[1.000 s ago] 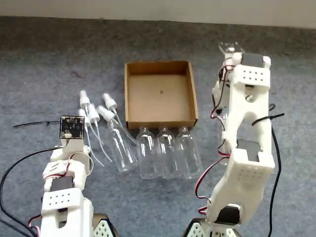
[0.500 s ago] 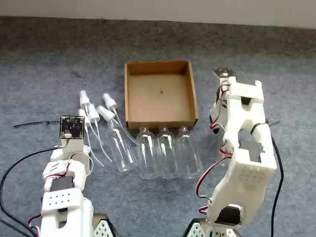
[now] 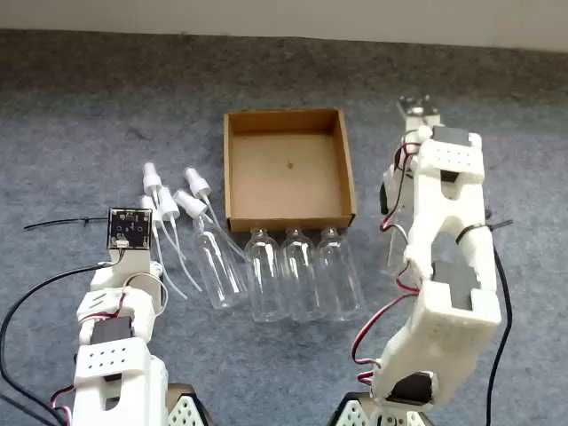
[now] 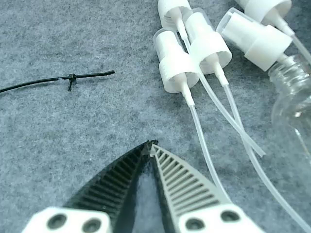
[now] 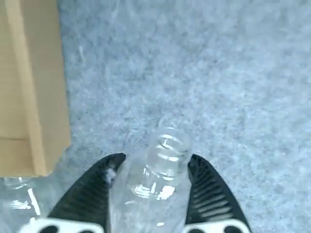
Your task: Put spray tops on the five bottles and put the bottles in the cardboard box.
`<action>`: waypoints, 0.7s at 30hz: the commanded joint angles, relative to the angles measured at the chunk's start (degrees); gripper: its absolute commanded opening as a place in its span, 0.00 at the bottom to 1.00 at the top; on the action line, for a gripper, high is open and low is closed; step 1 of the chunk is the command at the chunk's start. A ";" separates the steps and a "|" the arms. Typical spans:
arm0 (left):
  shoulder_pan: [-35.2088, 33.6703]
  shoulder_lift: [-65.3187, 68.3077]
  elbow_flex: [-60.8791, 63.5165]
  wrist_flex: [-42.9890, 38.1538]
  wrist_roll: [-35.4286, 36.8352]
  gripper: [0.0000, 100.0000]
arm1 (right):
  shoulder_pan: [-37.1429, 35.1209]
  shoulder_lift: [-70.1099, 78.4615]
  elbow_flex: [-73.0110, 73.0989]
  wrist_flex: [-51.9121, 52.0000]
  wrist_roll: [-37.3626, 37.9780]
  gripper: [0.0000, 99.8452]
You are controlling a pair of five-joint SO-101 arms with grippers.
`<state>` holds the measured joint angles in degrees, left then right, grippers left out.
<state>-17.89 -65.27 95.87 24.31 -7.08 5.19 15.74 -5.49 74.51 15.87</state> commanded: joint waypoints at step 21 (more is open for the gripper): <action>5.85 -0.75 1.10 0.26 -0.18 0.01 | -9.01 -61.32 35.74 -12.18 -4.31 0.00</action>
<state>-16.57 -65.27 95.87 24.31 -7.08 -2.90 -42.73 29.85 63.34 11.65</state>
